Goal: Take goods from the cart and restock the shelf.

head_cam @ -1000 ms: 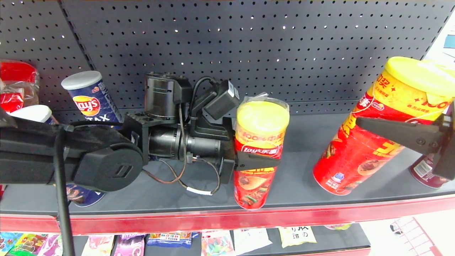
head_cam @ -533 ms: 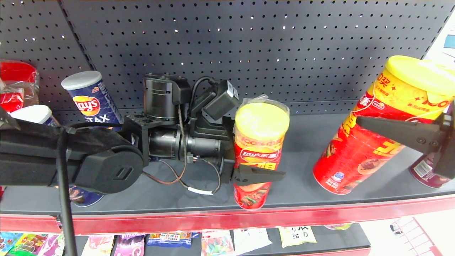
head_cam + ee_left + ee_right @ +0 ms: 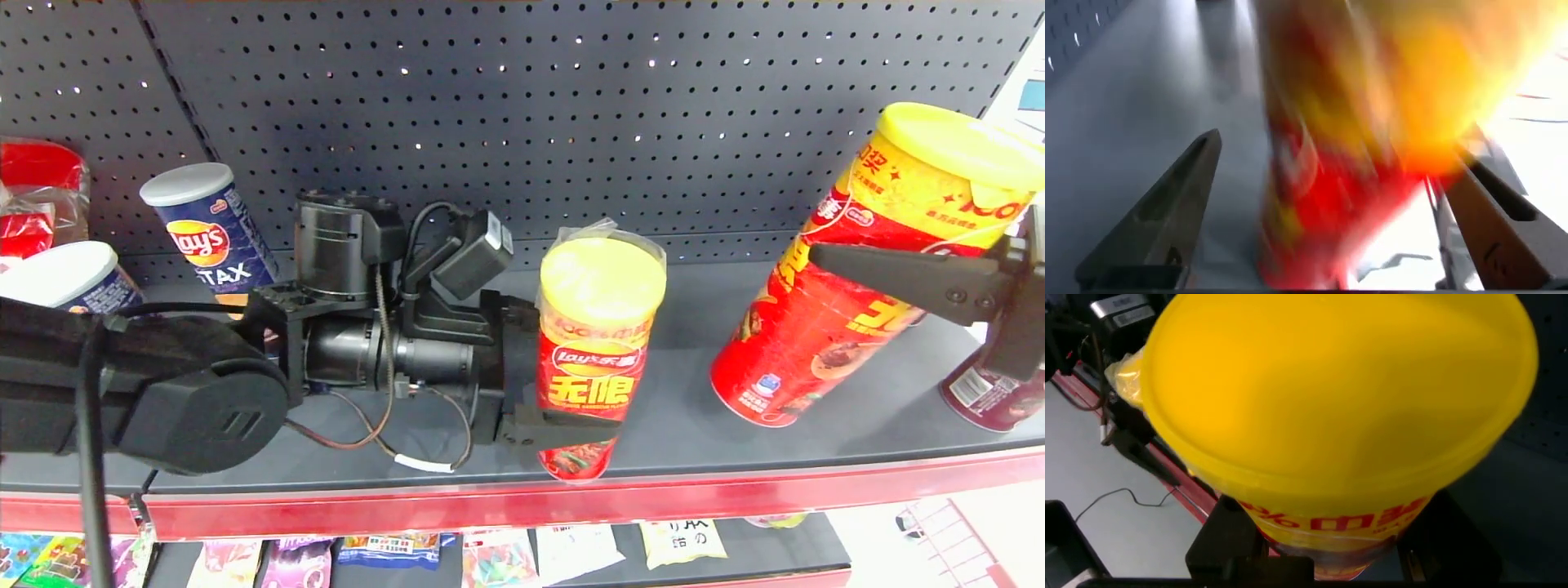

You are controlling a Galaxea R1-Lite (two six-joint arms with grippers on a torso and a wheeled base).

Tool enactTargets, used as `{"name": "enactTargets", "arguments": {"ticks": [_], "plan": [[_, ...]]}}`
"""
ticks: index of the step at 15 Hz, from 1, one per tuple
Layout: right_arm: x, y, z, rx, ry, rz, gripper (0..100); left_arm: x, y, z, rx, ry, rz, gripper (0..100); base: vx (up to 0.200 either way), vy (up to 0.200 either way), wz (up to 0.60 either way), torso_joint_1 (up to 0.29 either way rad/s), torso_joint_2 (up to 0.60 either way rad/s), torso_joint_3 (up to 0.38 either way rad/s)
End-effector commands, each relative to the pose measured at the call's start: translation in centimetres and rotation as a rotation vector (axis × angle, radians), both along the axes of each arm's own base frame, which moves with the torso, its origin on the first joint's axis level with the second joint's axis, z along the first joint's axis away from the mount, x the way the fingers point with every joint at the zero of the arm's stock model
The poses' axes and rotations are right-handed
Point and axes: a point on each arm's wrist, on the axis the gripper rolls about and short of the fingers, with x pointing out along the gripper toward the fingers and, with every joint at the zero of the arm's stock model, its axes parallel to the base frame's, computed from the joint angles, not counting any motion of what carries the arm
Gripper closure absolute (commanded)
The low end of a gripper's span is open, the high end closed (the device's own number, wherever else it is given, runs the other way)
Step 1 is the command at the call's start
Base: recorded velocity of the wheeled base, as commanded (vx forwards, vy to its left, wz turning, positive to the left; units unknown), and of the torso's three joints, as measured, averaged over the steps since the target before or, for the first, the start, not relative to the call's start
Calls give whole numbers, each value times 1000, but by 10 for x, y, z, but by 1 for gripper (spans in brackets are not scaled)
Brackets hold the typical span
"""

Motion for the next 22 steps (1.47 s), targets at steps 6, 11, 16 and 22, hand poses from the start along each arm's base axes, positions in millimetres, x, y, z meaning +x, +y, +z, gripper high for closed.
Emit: {"name": "enactTargets", "arguments": {"ticks": [6, 11, 16, 22], "plan": [[71, 43, -11, -59, 94, 16, 100, -57, 70, -1, 15, 11, 117, 0, 0, 0, 0, 0, 0, 0], [113, 71, -24, -62, 96, 25, 100, -79, 85, 11, -6, 26, 263, 0, 0, 0, 0, 0, 0, 0], [140, 87, -33, -65, 115, 27, 100, -87, 91, 12, -5, 13, 329, 0, 0, 0, 0, 0, 0, 0], [162, 100, -30, -50, 96, 29, 100, -92, 94, 13, -11, 11, 349, 0, 0, 0, 0, 0, 0, 0]]}}
